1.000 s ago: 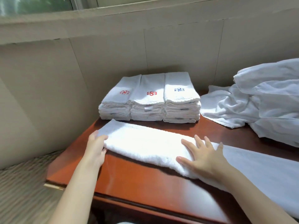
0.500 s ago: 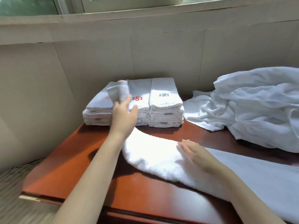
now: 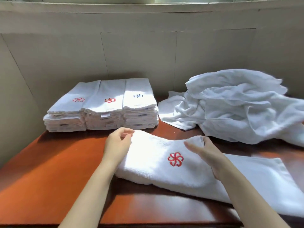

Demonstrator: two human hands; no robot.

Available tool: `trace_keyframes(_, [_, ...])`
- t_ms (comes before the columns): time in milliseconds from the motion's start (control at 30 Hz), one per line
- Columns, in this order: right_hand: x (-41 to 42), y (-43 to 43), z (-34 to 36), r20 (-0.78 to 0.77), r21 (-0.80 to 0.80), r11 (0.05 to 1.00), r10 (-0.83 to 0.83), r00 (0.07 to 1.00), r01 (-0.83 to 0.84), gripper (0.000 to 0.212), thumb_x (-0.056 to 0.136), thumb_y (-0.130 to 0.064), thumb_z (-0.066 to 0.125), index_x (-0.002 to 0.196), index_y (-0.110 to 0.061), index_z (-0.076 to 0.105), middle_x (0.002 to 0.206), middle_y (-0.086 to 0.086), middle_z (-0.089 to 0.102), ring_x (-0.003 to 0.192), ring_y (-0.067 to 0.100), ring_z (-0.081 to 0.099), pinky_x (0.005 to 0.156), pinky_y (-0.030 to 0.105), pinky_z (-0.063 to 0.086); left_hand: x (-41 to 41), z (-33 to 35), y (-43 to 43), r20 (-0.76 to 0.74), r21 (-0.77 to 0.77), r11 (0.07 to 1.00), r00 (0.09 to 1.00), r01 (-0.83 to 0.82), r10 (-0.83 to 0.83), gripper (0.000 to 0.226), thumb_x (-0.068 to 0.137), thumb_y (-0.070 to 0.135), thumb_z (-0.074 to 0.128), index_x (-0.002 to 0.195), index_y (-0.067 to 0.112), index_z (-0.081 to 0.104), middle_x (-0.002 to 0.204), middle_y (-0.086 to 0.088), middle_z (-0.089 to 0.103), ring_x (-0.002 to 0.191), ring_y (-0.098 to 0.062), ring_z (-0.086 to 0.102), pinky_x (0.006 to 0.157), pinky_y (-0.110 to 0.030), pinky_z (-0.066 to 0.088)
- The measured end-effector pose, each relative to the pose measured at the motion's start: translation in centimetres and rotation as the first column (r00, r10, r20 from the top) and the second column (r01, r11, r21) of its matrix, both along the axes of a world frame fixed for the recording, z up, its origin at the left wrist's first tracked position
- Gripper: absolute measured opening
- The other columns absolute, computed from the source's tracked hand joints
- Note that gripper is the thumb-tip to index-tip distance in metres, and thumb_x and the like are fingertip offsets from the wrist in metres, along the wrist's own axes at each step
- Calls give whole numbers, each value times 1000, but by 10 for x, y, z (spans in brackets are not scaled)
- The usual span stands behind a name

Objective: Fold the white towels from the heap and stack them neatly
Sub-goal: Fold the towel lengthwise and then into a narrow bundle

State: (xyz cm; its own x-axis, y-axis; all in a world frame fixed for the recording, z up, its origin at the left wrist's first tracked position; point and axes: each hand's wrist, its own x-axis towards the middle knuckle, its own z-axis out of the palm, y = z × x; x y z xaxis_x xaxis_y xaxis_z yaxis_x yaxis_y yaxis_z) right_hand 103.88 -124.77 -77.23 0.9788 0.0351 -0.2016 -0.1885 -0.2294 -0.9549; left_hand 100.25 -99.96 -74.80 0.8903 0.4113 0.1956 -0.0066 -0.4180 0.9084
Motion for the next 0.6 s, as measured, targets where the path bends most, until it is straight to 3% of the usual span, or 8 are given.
trace_keyframes(133, [2, -3, -4, 80, -211, 975, -61, 995, 77, 16, 80, -15, 70, 93, -17, 61, 94, 2, 66, 79, 13, 63, 67, 28, 48, 6, -19, 5, -209, 303, 953, 977, 22, 44, 25, 91, 14, 47, 105, 22, 66, 111, -4, 64, 98, -23, 59, 81, -30, 44])
trace_keyframes(233, [5, -17, 5, 29, -113, 992, -53, 998, 56, 14, 83, -4, 65, 94, -12, 64, 91, 5, 69, 79, 19, 66, 70, 29, 52, 7, -21, 4, -313, 311, 948, 949, 62, 40, 34, 93, 28, 49, 126, 21, 55, 129, -10, 52, 112, -27, 54, 94, -33, 41])
trace_keyframes(300, [4, -38, 19, 47, -51, 993, -105, 993, 108, 18, 84, 0, 64, 99, -10, 64, 90, 8, 69, 79, 23, 67, 72, 33, 53, 7, -22, 0, -395, 335, 932, 918, 139, 5, 53, 90, 41, 54, 138, 22, 42, 140, -9, 41, 125, -26, 46, 100, -35, 36])
trace_keyframes(433, [-10, -96, 45, 178, -52, 956, -276, 945, 289, 22, 79, -4, 72, 93, -18, 62, 85, 1, 67, 71, 18, 66, 58, 28, 50, 11, -23, -20, -458, 243, 903, 862, 355, -216, 80, 82, 50, 66, 147, 22, 29, 150, -4, 33, 133, -21, 40, 106, -35, 34])
trace_keyframes(500, [-19, -120, 46, 256, -219, 898, -324, 911, 381, 28, 75, -9, 75, 94, -22, 59, 87, -5, 64, 73, 13, 63, 58, 26, 45, 13, -23, -33, -452, 234, 881, 848, 411, -276, 87, 79, 51, 69, 149, 23, 25, 153, -3, 29, 137, -20, 34, 109, -35, 30])
trace_keyframes(600, [-26, -146, 28, 257, -628, 681, -276, 926, 377, 18, 77, -13, 68, 90, -16, 56, 86, -4, 58, 82, 16, 53, 61, 28, 35, 16, -25, -58, -480, 303, 852, 841, 426, -250, 89, 80, 55, 65, 150, 24, 19, 152, -6, 27, 137, -25, 32, 107, -37, 30])
